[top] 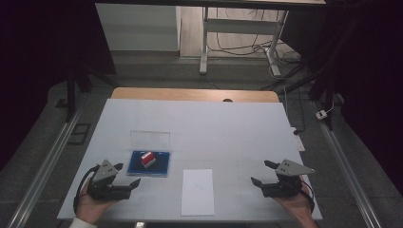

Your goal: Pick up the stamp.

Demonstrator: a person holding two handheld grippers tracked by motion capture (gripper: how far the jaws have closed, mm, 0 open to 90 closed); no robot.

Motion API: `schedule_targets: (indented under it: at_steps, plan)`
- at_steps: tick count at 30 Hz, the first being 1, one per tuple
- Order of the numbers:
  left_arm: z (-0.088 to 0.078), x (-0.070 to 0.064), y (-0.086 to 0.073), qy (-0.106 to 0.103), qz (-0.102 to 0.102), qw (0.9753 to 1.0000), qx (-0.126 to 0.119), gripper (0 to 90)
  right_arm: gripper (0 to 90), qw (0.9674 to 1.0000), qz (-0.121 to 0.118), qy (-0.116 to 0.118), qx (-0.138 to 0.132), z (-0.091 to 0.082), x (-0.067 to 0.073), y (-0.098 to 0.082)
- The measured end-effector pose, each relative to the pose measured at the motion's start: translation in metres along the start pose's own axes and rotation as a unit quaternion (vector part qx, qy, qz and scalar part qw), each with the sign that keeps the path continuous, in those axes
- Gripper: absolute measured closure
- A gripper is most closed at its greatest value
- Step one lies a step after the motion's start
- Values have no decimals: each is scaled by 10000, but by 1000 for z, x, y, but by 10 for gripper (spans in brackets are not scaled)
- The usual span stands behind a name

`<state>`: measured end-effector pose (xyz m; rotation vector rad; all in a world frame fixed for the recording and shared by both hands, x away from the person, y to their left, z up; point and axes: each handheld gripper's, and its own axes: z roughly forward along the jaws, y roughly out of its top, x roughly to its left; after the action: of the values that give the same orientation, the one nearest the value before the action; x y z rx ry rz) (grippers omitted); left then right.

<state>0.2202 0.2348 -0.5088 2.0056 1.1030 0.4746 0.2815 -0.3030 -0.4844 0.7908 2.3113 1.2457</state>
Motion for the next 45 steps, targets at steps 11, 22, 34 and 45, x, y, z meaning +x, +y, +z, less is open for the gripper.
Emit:
schedule_targets:
  at_steps: [11, 22, 34, 45]
  plan:
    - [-2, -2, -5, 48, 38, 10000, -17, 146, 235, 9999, 15, 127, 2, 5, -2, -4]
    - [-2, -4, -5, 36, 147, 9999, 4, 148, 226, 10000, -24, -2, 61, 6, -2, -7]
    - [-5, -1, -1, 24, 196, 9998, -46, 153, 225, 9997, -124, 56, 216, 12, 2, -9]
    - [-11, 1, 13, 41, 262, 9996, 37, 165, 226, 9995, -150, 108, 245, 14, 3, -8]
